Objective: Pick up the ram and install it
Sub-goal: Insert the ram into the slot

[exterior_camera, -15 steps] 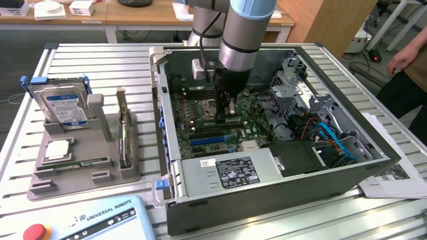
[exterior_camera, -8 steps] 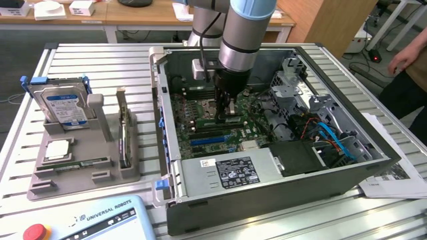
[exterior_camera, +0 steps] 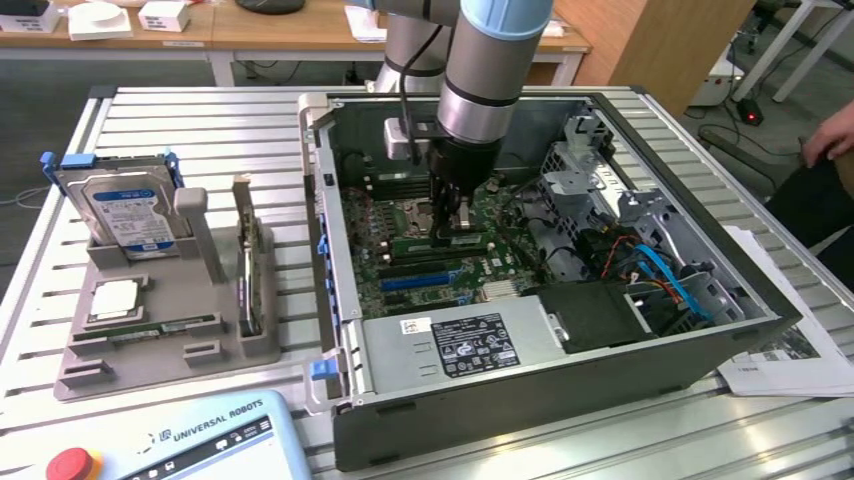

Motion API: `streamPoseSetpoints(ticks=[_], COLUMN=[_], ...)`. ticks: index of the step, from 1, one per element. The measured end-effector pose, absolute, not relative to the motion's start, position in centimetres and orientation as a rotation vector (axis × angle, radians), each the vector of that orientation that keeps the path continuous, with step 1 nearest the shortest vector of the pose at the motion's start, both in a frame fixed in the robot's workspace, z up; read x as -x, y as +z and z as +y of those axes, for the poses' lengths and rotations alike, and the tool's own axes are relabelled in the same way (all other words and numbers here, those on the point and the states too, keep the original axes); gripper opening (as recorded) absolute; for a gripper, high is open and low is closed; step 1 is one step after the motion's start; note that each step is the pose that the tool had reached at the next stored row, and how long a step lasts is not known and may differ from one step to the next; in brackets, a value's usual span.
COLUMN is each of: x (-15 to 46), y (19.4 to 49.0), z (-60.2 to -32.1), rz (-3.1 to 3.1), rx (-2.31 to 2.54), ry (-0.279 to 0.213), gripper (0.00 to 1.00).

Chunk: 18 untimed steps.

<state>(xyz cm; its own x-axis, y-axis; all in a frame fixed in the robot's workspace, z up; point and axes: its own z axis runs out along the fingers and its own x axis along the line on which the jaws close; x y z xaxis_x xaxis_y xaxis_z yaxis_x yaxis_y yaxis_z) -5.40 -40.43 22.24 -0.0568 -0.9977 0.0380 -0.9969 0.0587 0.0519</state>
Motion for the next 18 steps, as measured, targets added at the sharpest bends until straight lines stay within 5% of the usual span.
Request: streamPoseSetpoints(ticks=[18], x=[5.27], y=[22.17], z=[-40.43], rz=[-2.233], rx=[-2.119], ry=[-0.018], gripper=[0.13])
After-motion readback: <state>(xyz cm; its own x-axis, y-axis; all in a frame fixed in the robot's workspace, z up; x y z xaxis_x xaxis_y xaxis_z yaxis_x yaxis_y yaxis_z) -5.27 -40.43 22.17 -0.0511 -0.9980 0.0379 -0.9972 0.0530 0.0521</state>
